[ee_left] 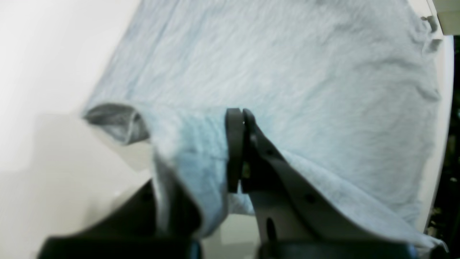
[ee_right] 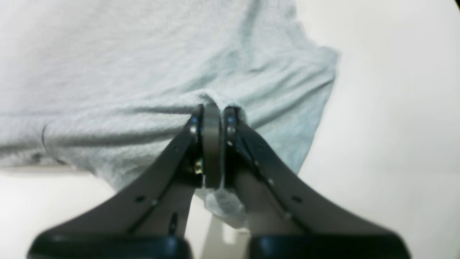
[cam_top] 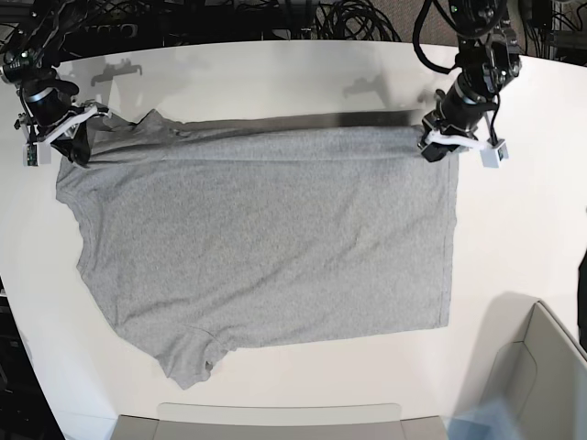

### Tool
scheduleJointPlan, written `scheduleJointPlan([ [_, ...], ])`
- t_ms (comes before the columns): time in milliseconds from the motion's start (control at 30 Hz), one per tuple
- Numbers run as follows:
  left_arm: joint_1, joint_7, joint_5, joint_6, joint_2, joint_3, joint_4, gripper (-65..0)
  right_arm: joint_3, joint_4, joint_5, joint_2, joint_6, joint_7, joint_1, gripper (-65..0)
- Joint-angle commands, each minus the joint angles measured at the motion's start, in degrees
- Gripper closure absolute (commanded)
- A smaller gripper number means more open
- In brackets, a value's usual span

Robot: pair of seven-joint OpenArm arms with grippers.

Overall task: Fold the T-shirt properly
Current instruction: 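Lift both shoulder corners and fold them over toward the hem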

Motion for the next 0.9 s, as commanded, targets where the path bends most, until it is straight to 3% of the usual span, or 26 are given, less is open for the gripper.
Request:
scheduleJointPlan([
  [0, -1.7, -0.1, -0.4, 0.3, -0.4, -0.3, -0.2, 0.0, 0.2, 0.8, -1.0, 0.8, 0.5, 0.6, 2.3, 0.0],
  [133, -8.2, 1.9, -0.4, 2.8, -0.4, -0.3, -7.2, 0.0, -1.7, -3.3, -6.4, 1.2, 0.5, -1.1, 8.7, 0.0],
  [733, -25.3, 1.8, -0.2, 2.8, -0.6, 3.0, -27.1, 0.0, -11.5, -21.6, -24.0, 2.0, 0.5, -0.6, 30.4, 0.0],
  [867, -27.9, 1.8, -0.2, 2.8, -0.7, 2.7, -29.5, 0.0, -13.0, -26.2, -24.1, 2.3, -0.1, 5.7, 31.5, 0.0],
])
